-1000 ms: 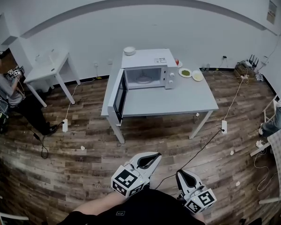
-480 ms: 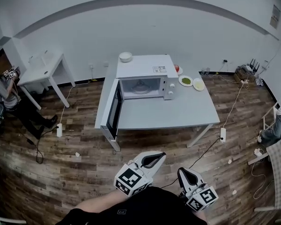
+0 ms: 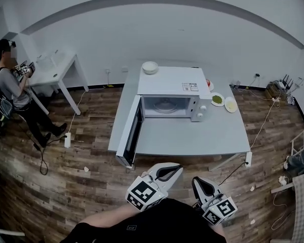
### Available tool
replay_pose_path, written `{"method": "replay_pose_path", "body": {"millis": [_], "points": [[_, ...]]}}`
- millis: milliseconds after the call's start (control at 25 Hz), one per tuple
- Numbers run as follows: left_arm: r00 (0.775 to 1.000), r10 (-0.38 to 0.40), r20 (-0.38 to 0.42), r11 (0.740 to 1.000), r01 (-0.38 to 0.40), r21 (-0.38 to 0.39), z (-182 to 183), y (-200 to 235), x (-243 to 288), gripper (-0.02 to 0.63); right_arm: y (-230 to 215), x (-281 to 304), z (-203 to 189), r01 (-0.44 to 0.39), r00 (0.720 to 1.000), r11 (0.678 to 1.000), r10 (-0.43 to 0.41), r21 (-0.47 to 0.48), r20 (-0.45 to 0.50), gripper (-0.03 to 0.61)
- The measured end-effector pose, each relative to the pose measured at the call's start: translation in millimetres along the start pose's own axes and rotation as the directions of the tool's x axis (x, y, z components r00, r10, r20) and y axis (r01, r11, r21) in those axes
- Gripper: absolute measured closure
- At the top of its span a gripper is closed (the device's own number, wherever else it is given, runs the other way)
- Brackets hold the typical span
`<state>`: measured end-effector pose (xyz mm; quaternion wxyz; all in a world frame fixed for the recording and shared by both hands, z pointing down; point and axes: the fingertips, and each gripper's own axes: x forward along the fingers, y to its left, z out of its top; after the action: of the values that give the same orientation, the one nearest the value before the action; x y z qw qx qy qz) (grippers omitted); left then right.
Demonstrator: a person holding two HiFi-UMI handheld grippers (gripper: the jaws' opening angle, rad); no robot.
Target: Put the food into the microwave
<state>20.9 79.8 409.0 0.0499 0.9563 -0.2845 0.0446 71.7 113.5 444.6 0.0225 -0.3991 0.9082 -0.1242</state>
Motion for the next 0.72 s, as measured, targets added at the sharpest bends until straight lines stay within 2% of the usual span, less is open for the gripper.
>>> {"method": "replay_pose_path", "body": {"millis": [360, 720], "points": [[0.998, 0.052, -0.041, 0.998, -0.054, -0.038, -7.2, 41.2, 34.1, 0.606, -44.2, 34.1, 2.9, -0.045, 0.999, 0.997, 0.045, 0.065, -0.004, 0.561], [0.985, 0.173, -0.021, 0.985, -0.173, -0.013, 17.6, 79.5, 108.4, 0.606, -127.9, 63.8, 30.4, -0.18, 0.984, 0.983, 0.18, 0.046, -0.006, 0.561]]}}
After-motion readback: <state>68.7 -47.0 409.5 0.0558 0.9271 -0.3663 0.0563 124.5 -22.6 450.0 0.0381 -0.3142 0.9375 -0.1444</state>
